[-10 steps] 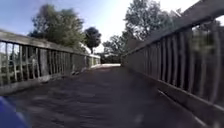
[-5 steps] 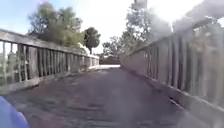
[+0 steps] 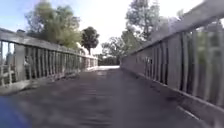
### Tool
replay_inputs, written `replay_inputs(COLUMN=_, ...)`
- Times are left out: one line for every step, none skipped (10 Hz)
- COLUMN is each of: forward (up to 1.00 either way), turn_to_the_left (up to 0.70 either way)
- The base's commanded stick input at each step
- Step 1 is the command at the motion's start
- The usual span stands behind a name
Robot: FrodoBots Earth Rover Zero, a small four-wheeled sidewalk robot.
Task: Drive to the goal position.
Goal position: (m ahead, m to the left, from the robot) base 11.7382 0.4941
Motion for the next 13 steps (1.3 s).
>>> replay_inputs(forward=0.7, turn_to_the_left=0.0)
replay_inputs(forward=0.7, turn_to_the_left=0.0)
replay_inputs(forward=0.7, turn_to_the_left=0.0)
replay_inputs(forward=0.7, turn_to_the_left=0.0)
replay_inputs(forward=0.7, turn_to_the_left=0.0)
replay_inputs(forward=0.7, turn_to_the_left=0.0)
replay_inputs(forward=0.7, turn_to_the_left=0.0)
replay_inputs(forward=0.7, turn_to_the_left=0.0)
replay_inputs(forward=0.7, turn_to_the_left=0.0)
replay_inputs(forward=0.7, turn_to_the_left=0.0)
replay_inputs(forward=0.7, turn_to_the_left=0.0)
replay_inputs(forward=0.7, turn_to_the_left=0.0)
replay_inputs(forward=0.7, turn_to_the_left=0.0)
